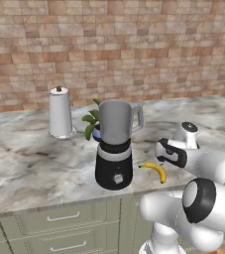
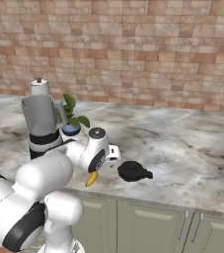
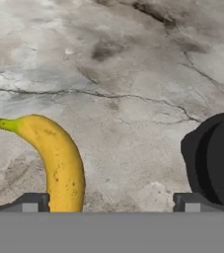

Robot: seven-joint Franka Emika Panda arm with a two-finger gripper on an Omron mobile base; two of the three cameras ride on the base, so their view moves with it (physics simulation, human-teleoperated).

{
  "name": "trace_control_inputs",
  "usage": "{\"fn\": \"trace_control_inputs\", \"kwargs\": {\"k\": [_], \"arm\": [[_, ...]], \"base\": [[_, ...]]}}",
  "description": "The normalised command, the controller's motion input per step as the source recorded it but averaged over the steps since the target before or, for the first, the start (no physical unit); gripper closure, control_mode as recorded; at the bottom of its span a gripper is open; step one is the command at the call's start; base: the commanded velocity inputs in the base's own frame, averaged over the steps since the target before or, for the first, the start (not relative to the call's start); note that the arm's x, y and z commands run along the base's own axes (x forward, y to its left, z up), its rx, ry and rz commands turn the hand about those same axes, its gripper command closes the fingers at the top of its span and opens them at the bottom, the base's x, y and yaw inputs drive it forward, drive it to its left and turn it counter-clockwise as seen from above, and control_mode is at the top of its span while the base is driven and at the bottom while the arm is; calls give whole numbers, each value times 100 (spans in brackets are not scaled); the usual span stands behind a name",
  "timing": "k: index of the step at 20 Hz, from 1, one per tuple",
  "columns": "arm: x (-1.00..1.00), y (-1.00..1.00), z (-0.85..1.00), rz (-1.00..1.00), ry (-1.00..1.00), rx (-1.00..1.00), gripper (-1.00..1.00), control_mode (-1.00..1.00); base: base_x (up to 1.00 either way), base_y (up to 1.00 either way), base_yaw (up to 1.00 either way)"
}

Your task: Open the blender lid, put the banana in the blender, close the lid, and start the blender.

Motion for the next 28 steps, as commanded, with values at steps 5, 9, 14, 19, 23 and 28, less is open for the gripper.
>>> {"fn": "trace_control_inputs", "kwargs": {"k": [5,9,14,19,23,28], "arm": [[0,27,0,0,19,0,-100,-100],[0,13,-6,0,15,1,-100,-100],[0,12,-42,0,13,0,-100,-100],[0,2,-44,0,4,0,-100,-100],[0,0,-40,0,0,0,-100,-100],[-20,0,-15,0,-1,0,100,-100]], "base": [[0,0,0],[0,0,0],[0,0,0],[0,0,0],[0,0,0],[0,0,0]]}}
